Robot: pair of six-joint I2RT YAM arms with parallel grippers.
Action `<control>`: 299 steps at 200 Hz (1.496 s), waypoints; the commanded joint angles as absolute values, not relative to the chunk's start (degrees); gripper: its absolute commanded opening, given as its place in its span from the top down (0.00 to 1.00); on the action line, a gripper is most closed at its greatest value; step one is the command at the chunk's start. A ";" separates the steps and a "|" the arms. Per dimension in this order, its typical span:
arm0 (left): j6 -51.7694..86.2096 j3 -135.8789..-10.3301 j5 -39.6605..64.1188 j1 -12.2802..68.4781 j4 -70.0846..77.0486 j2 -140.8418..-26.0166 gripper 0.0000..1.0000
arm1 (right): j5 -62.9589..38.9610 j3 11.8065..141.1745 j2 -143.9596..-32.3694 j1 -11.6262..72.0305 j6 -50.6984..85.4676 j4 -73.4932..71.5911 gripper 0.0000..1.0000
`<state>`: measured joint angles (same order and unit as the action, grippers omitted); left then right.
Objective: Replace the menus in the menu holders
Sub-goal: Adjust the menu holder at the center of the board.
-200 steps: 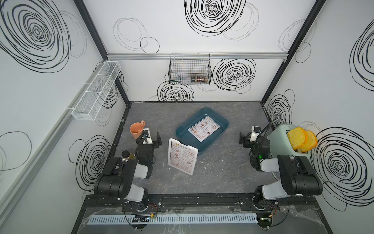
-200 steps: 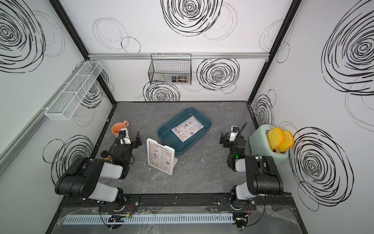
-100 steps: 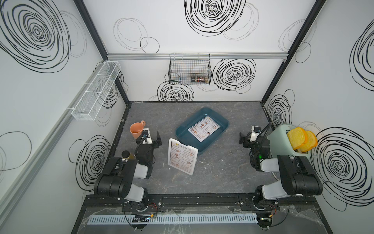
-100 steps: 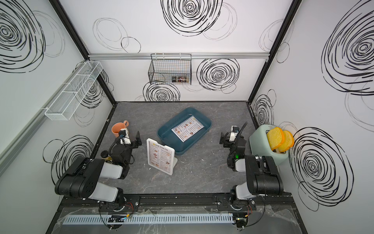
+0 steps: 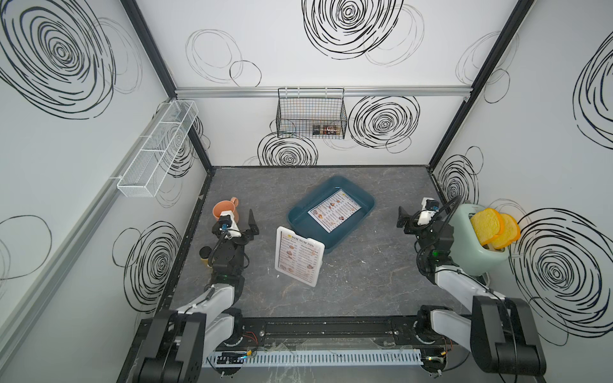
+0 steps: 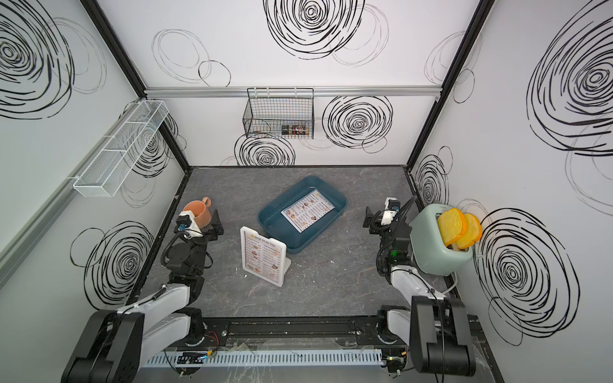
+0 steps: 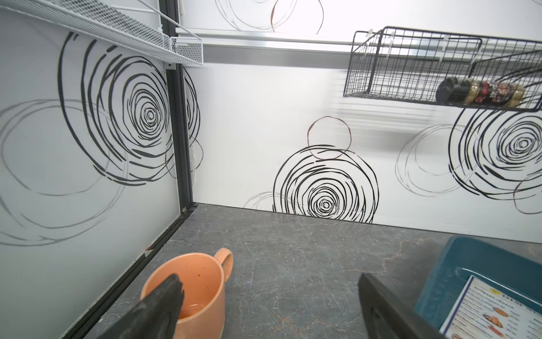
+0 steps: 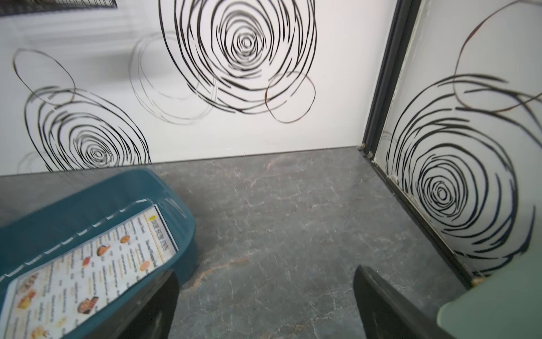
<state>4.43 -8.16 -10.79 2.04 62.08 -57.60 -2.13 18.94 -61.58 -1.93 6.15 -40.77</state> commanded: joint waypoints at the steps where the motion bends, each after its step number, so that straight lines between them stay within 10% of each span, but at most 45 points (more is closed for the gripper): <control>1: 10.70 -12.21 -10.55 0.65 46.38 -50.87 0.04 | -2.96 22.02 -56.02 -4.63 13.99 -28.82 0.03; 62: 39.56 -27.42 6.80 1.62 6.95 -39.31 0.04 | -22.83 32.08 -47.56 -1.23 21.37 -17.79 0.03; 141: 48.47 -38.98 15.05 4.66 -32.05 -32.57 0.05 | -23.62 53.52 -56.29 32.97 8.14 10.06 0.01; 299: 58.75 -29.24 16.24 30.23 -13.57 -44.52 0.40 | -30.60 55.43 -74.73 56.02 11.73 8.68 0.39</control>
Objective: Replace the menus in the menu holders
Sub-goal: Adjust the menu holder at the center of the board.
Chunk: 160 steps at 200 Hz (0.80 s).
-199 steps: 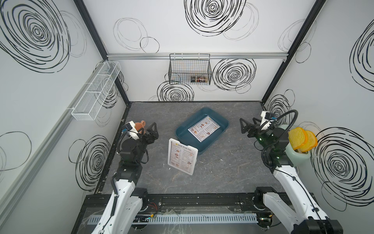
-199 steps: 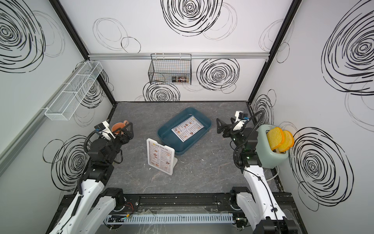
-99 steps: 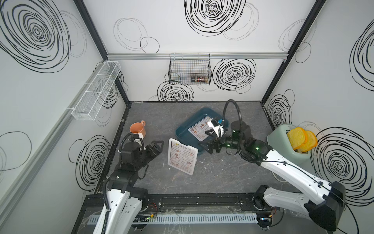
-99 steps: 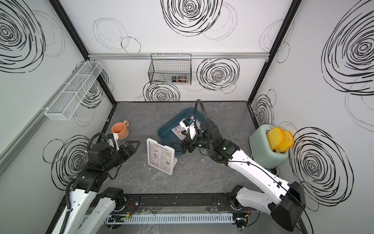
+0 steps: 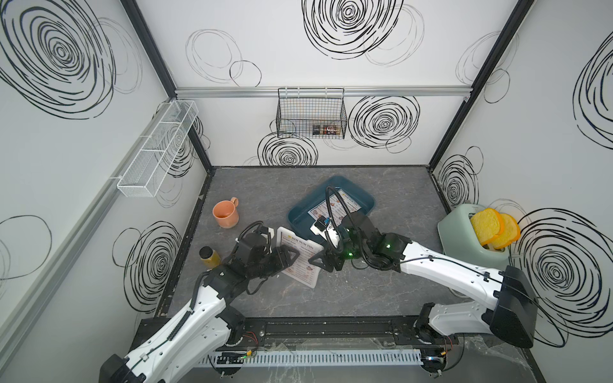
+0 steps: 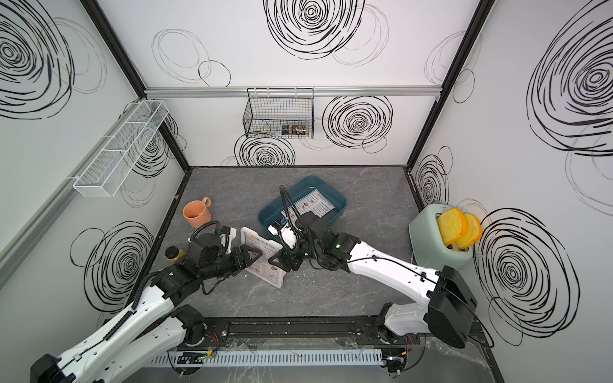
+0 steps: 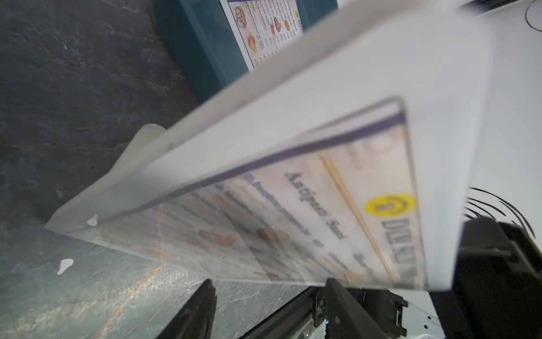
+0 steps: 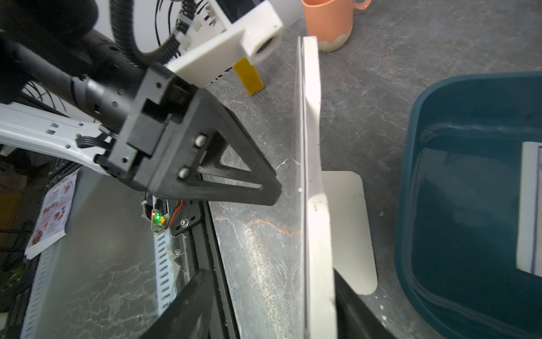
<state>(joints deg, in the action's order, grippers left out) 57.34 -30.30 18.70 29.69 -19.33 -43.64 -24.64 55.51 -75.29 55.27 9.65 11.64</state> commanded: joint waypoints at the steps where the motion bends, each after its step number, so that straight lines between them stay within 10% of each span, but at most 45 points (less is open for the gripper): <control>1: 58.78 -29.21 16.21 30.23 -13.51 -44.59 0.40 | -30.81 55.35 -74.67 56.00 11.84 8.56 0.39; 55: 57.11 -29.36 12.35 29.97 -13.74 -45.03 0.44 | -27.51 57.85 -71.42 50.86 21.79 11.47 0.41; 106: 54.84 -29.30 13.82 28.27 -14.98 -42.02 0.44 | -27.76 75.55 -84.31 48.86 32.76 29.65 0.78; 160: 51.63 -31.54 15.19 27.25 -18.03 -42.44 0.42 | -29.49 84.50 -92.40 50.61 34.33 33.76 0.72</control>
